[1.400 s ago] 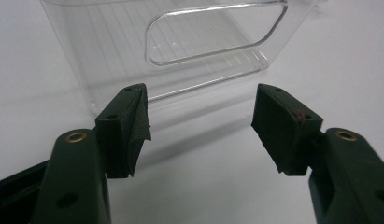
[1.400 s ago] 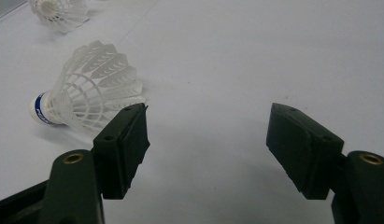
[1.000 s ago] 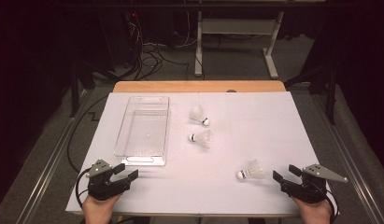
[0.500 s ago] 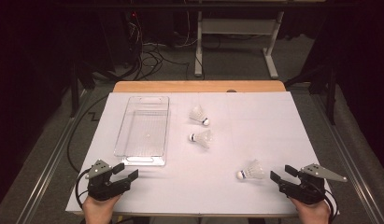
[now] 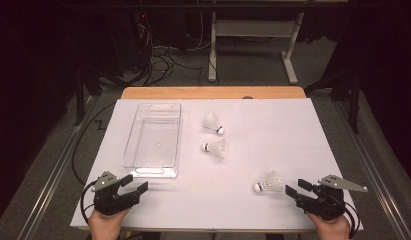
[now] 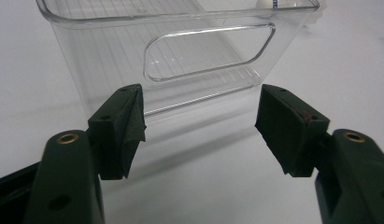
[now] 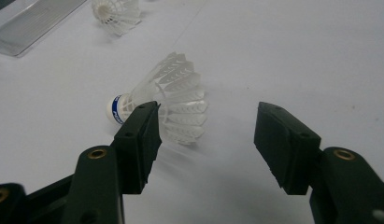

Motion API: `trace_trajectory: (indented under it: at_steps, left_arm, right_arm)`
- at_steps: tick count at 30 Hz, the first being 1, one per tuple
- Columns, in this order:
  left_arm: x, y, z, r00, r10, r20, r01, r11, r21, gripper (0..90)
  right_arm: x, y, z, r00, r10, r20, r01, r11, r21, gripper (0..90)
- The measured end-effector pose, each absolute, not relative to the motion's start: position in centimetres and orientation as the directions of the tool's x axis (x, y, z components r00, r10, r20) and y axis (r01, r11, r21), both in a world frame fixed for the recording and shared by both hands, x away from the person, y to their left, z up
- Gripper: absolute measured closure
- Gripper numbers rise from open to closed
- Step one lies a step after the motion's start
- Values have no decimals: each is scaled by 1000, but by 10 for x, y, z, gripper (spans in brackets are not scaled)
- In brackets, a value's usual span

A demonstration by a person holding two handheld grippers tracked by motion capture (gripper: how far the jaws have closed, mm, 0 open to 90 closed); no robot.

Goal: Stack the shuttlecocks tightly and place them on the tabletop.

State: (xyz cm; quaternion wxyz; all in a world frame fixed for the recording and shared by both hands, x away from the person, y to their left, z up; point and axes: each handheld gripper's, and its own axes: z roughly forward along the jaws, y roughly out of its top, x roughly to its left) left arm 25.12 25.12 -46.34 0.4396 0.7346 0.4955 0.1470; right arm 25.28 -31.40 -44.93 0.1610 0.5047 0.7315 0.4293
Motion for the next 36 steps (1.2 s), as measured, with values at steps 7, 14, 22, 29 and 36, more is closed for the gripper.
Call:
trace_trajectory:
  at_steps: [7, 14, 22, 29, 36]
  left_arm:
    - [252, 250, -463, 467, 854, -228, 601, -118, 791, 335]
    - [252, 250, -464, 468, 854, -227, 603, -120, 789, 335]
    - [252, 250, -463, 469, 854, -227, 603, -121, 789, 334]
    - [252, 250, -463, 470, 852, -232, 601, -116, 790, 335]
    - [251, 250, -463, 472, 851, -230, 599, -119, 792, 336]
  right_arm:
    - [255, -306, -444, -469, 858, 211, 621, 150, 769, 504]
    - [262, -296, -443, -497, 843, 207, 636, 191, 748, 576]
    - [268, -288, -442, -511, 834, 209, 644, 211, 735, 640]
    - [272, -282, -442, -525, 825, 209, 648, 229, 726, 705]
    - [274, -279, -443, -533, 824, 194, 652, 253, 714, 779]
